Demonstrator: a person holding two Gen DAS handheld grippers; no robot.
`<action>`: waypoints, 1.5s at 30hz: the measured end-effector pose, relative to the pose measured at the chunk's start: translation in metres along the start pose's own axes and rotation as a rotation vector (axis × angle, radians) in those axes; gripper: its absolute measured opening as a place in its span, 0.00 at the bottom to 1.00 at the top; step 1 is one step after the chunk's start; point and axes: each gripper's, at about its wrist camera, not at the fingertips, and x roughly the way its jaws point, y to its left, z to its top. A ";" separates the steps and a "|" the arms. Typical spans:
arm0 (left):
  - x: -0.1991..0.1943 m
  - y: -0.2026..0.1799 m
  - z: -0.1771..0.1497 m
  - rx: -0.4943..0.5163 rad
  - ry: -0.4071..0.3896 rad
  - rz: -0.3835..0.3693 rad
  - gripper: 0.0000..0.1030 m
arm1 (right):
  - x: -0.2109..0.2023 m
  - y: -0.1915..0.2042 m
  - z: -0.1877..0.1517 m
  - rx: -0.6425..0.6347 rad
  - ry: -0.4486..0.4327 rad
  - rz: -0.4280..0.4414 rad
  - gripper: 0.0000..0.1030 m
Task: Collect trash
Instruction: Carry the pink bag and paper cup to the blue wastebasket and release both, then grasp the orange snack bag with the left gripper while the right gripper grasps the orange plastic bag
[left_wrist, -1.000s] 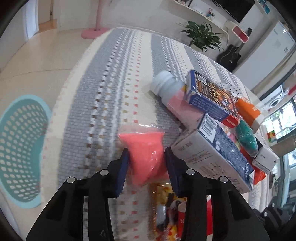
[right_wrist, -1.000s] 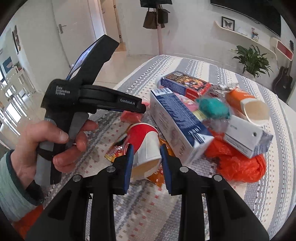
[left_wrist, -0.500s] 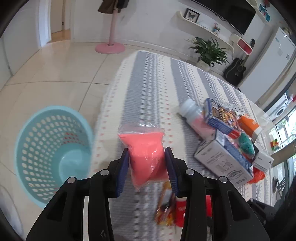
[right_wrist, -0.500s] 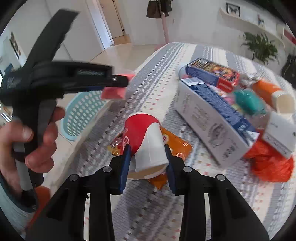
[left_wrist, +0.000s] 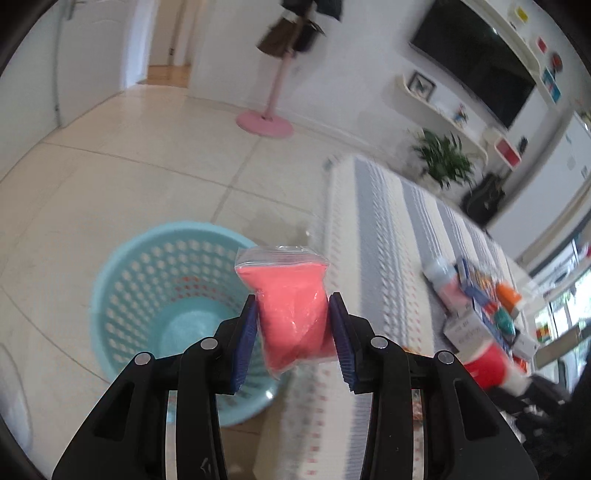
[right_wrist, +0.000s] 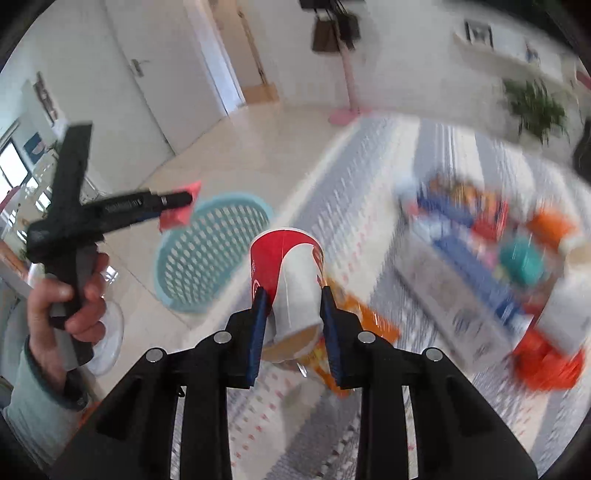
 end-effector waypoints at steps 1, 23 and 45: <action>-0.006 0.010 0.004 -0.015 -0.021 0.005 0.36 | -0.005 0.009 0.009 -0.024 -0.021 0.006 0.25; 0.064 0.102 -0.029 -0.199 0.120 0.100 0.54 | 0.163 0.099 0.051 -0.149 0.143 -0.005 0.27; -0.009 -0.125 -0.053 0.143 0.069 -0.136 0.65 | -0.056 0.007 0.017 -0.126 -0.199 -0.144 0.32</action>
